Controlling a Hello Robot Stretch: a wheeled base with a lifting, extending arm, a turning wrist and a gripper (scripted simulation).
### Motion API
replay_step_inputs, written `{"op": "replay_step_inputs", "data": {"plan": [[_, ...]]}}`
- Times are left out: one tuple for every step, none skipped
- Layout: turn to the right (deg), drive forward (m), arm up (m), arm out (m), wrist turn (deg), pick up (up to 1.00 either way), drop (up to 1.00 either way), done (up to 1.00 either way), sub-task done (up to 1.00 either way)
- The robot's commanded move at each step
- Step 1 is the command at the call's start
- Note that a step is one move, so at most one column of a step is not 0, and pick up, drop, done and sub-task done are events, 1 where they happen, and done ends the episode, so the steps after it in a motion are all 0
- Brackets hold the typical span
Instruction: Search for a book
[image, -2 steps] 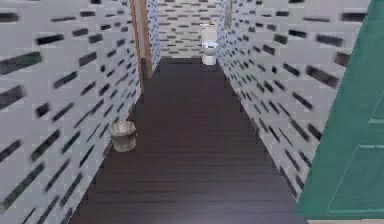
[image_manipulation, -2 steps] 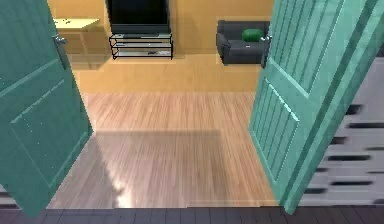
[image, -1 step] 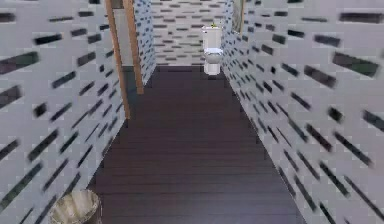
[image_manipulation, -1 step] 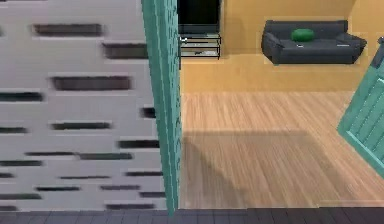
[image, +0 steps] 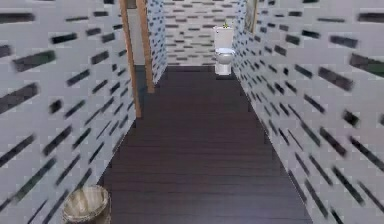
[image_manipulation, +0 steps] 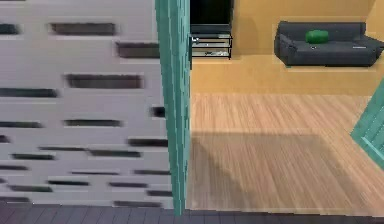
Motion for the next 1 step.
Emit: {"op": "replay_step_inputs", "data": {"plan": [[0.0, 1.00, 0.00, 0.00, 0.0, 0.00, 0.00, 0.00, 0.00]]}}
